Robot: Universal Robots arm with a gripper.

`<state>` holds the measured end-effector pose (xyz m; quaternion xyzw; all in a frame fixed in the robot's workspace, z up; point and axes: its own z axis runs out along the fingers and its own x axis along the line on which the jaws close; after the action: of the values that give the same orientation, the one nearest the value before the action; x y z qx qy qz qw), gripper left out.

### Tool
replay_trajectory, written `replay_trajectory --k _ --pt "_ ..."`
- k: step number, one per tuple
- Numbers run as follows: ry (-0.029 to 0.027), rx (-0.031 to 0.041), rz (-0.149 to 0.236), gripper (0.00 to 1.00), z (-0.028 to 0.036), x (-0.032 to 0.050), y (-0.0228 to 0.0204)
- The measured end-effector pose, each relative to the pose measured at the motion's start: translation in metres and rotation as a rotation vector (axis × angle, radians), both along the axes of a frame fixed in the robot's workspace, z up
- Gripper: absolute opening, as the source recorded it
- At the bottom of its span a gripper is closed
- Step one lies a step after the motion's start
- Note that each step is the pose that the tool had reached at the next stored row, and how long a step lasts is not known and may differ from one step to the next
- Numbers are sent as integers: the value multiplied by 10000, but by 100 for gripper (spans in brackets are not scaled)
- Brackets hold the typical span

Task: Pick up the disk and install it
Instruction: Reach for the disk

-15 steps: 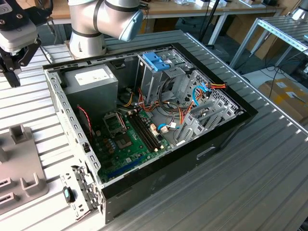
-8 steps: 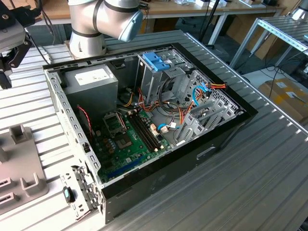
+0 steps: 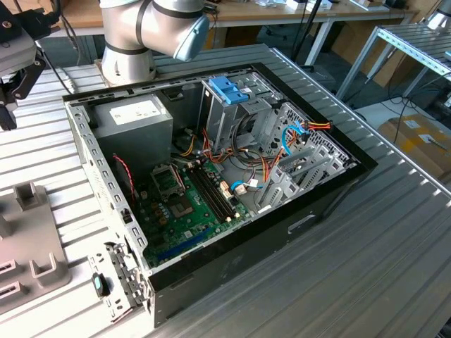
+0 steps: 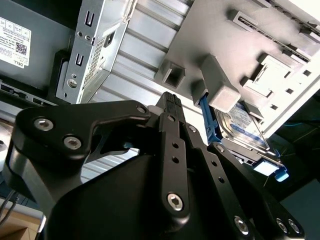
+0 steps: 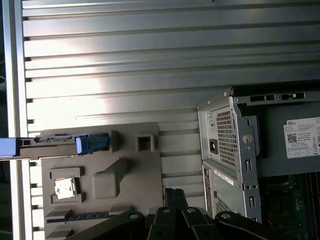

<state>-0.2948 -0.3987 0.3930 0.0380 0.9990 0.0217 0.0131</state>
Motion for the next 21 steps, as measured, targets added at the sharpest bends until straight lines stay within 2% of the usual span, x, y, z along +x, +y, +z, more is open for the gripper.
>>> replay_trajectory --k 7,15,21 --pt "0 0 -1 11 0 -30 1" --pt "0 0 -1 11 -1 -163 7" --pt "0 0 1 11 -1 -224 9"
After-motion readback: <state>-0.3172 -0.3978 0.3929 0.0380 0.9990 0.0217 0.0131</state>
